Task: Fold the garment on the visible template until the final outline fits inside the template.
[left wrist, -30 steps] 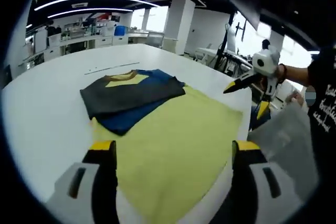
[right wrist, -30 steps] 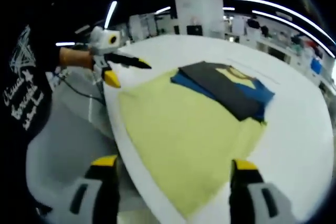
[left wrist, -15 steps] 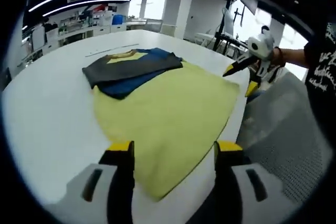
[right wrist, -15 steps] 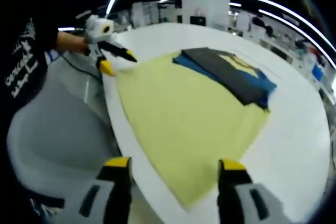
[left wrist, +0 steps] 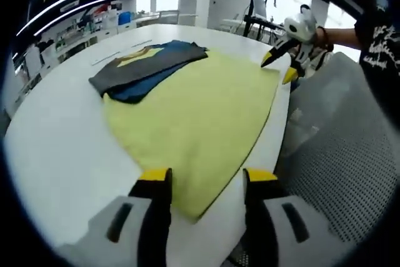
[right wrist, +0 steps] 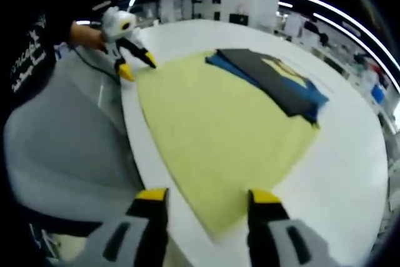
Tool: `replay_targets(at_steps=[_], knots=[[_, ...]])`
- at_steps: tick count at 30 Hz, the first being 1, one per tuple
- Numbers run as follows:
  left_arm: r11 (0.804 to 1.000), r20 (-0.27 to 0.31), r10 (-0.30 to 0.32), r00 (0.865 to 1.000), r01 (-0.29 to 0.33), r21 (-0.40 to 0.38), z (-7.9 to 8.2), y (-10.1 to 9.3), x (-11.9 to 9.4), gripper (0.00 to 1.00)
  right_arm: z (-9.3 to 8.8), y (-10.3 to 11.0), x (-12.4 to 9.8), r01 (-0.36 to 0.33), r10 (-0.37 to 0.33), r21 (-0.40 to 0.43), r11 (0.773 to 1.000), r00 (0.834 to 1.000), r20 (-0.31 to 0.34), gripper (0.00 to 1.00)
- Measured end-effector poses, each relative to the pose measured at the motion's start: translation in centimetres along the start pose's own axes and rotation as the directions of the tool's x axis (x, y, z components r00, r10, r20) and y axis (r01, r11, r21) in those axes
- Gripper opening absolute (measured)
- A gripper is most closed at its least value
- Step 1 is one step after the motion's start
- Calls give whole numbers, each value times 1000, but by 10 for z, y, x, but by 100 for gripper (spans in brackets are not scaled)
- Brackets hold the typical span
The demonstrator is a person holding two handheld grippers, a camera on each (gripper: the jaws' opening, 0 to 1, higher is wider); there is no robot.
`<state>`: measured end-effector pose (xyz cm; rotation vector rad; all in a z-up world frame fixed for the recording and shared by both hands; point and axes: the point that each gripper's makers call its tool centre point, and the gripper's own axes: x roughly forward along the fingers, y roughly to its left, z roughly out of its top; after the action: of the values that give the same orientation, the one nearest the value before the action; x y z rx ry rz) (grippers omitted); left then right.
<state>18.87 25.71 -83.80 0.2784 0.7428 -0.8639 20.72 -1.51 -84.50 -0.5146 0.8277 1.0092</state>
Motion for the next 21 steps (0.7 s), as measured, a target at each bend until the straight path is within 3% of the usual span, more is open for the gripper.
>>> replay_targets(at_steps=[5,7,13,21], knots=[[1000,-13,20,1000,-20,22,-7,10,0,36,-6,-3,2,12,-13,-33,999,1000,-28,41],[997,-28,33,999,-31,75,-10,14,2,34,-6,-3,2,9,-11,-42,999,999,-31,41],[997,-20,48,999,-46,56,-9,22,5,31,-2,-9,6,12,-13,-28,1000,1000,-19,34],[991,-30,49,998,-45,127,-3,12,7,13,0,-10,8,2,-3,-29,1000,1000,-20,16]])
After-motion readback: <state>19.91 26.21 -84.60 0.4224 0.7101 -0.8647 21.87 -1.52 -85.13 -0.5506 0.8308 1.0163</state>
